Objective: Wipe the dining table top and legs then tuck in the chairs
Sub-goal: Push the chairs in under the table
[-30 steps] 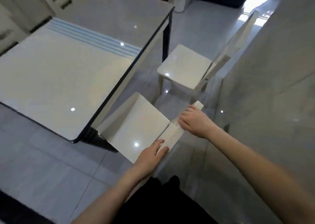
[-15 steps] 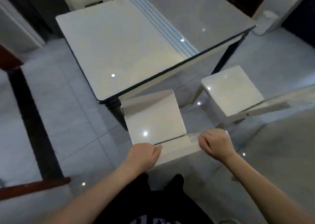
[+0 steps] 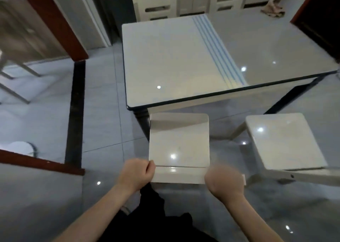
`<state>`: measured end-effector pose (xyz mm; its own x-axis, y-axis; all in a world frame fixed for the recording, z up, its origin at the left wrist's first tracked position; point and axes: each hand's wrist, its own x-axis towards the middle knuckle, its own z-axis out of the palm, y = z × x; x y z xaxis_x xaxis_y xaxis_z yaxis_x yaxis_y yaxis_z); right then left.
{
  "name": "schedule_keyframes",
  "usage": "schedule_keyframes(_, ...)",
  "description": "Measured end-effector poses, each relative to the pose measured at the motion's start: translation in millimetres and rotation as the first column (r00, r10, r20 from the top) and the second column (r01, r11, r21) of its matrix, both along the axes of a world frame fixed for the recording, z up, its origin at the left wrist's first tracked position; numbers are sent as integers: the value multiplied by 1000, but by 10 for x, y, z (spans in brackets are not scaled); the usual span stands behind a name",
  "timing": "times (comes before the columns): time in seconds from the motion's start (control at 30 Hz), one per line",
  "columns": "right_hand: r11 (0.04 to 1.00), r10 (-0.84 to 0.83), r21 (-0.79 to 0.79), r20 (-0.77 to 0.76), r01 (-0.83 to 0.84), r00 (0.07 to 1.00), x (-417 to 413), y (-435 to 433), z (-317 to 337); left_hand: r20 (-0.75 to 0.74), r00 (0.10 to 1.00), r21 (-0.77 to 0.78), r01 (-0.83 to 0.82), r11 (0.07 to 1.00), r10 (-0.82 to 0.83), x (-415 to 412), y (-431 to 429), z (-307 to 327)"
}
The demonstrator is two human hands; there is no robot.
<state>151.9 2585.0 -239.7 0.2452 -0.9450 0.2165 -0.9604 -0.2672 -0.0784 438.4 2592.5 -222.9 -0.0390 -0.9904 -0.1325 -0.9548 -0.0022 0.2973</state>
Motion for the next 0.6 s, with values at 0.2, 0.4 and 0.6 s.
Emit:
schedule_keyframes(0.2, 999, 43, -13, 10, -43, 999, -139, -457, 43, 5, 998, 23, -59, 998, 59, -154, -306, 3)
schedule_keyframes(0.4, 997, 74, 15, 10, -74, 997, -260, -1158, 42, -11, 991, 28, -131, 991, 131, -333, -809, 40)
schedule_keyframes(0.6, 995, 96, 43, -12, -95, 995, -285, -1863, 65, -18, 983, 44, -184, 982, 185, -390, -1368, 70)
